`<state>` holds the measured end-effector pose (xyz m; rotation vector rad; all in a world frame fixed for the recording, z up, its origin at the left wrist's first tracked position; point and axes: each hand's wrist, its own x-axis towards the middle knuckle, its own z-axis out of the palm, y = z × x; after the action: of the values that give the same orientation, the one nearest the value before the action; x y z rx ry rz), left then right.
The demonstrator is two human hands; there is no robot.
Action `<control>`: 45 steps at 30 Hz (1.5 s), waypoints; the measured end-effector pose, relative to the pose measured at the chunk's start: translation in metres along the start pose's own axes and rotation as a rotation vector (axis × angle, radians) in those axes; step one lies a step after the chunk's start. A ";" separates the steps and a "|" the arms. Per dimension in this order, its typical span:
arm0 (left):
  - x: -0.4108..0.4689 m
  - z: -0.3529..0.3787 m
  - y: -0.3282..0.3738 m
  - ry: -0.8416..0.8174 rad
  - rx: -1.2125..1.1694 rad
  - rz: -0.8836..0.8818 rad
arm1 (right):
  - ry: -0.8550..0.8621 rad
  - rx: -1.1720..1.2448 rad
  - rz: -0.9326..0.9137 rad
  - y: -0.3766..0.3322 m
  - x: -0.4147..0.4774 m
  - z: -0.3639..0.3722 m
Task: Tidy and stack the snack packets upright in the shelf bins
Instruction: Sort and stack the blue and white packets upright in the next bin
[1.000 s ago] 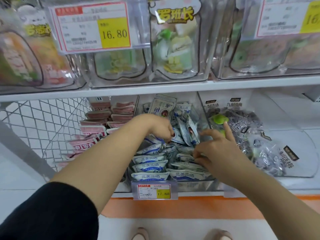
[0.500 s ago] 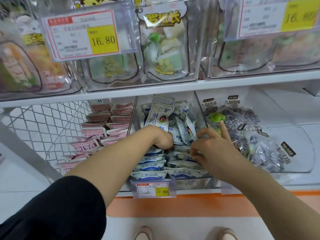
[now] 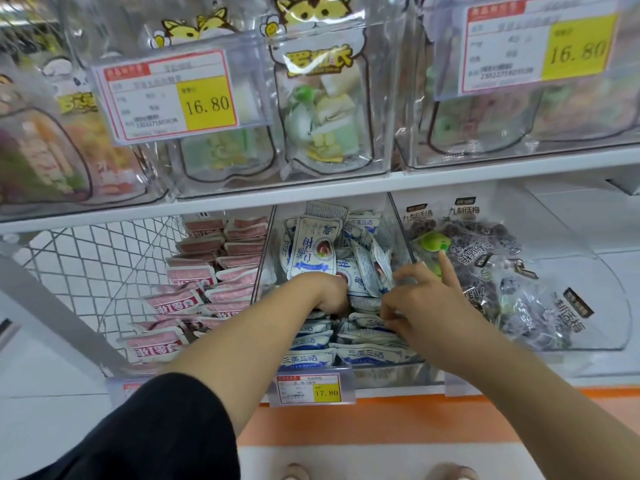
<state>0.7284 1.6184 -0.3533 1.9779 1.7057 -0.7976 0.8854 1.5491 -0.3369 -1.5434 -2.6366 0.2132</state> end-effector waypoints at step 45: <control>0.022 0.016 0.000 0.138 -0.070 -0.138 | 0.078 0.034 -0.053 0.006 -0.007 0.001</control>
<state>0.7275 1.6243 -0.3796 1.9243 1.9398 -0.6496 0.8939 1.5458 -0.3387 -1.4397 -2.5960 0.1894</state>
